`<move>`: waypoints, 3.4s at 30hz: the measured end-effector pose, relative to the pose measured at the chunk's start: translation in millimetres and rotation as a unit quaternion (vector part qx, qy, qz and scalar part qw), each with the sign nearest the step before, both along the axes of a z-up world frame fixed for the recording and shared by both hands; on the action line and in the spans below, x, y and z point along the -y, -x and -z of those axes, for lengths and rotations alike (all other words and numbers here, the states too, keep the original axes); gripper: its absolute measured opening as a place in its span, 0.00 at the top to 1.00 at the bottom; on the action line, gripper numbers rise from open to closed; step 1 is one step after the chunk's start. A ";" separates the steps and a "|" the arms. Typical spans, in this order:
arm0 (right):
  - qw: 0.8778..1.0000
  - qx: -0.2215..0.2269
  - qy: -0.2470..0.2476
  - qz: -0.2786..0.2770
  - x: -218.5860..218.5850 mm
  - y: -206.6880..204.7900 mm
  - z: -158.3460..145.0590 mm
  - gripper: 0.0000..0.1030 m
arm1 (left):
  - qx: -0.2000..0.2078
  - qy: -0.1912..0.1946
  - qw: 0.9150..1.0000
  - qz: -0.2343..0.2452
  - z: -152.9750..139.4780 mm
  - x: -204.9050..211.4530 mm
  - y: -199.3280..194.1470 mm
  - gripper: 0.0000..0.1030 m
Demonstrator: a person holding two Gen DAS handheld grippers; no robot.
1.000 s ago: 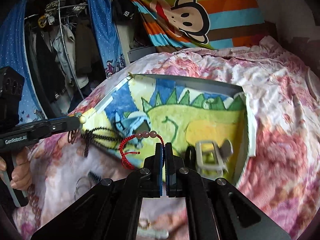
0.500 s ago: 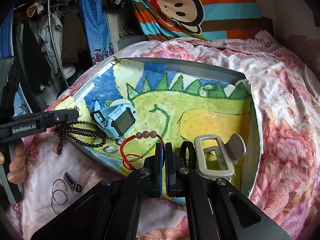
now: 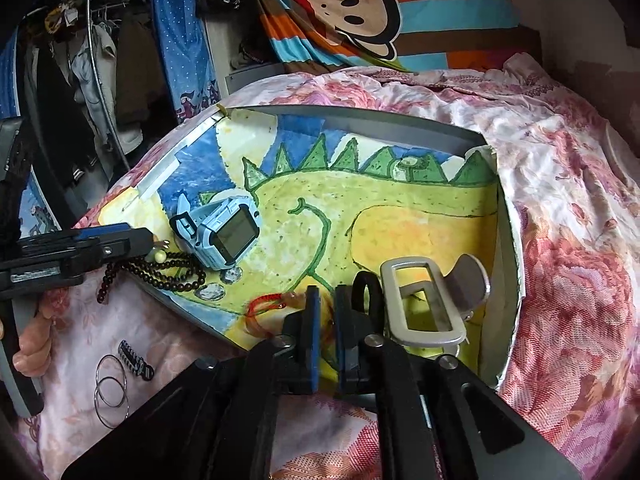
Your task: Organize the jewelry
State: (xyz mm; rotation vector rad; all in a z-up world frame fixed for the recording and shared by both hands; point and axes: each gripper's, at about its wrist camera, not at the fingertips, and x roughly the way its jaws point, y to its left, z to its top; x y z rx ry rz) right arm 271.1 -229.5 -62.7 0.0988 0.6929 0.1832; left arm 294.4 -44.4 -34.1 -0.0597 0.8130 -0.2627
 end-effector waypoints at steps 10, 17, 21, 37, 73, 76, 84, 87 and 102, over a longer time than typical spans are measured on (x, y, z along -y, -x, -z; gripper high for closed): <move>0.997 0.063 -0.009 0.035 4.8 31.0 -35.5 0.48 | 0.045 0.016 0.999 -0.025 -23.4 -6.2 22.1 0.25; 0.992 0.119 -0.012 0.045 5.2 70.4 -65.8 0.29 | 0.097 0.012 0.994 -0.043 -48.7 -10.9 55.7 0.11; 0.987 0.155 -0.009 0.041 4.3 94.5 -85.2 0.21 | 0.128 0.015 0.991 -0.043 -65.3 -10.7 74.3 0.05; 0.980 0.196 -0.022 0.041 10.7 184.3 -112.3 0.04 | 0.174 0.039 0.983 -0.051 -88.0 -28.6 166.4 0.00; 1.000 0.016 0.021 -0.008 11.8 244.4 -49.4 0.04 | 0.053 0.004 0.998 -0.040 -30.2 -42.1 258.1 0.00; 1.000 -0.004 0.020 -0.014 14.9 233.1 -41.4 0.04 | 0.038 0.000 0.999 -0.038 -24.3 -40.2 250.1 0.00; 0.999 -0.036 0.019 -0.020 24.9 196.8 -24.9 0.04 | 0.005 -0.011 1.000 -0.027 -13.6 -34.4 211.1 0.00; 0.999 -0.037 0.027 -0.029 22.1 187.1 -21.6 0.04 | -0.006 -0.018 0.999 -0.026 -9.2 -32.2 195.5 0.00; 0.996 -0.030 0.044 -0.065 12.1 122.8 -6.5 0.05 | -0.041 -0.057 0.998 0.001 17.7 -16.4 130.3 0.05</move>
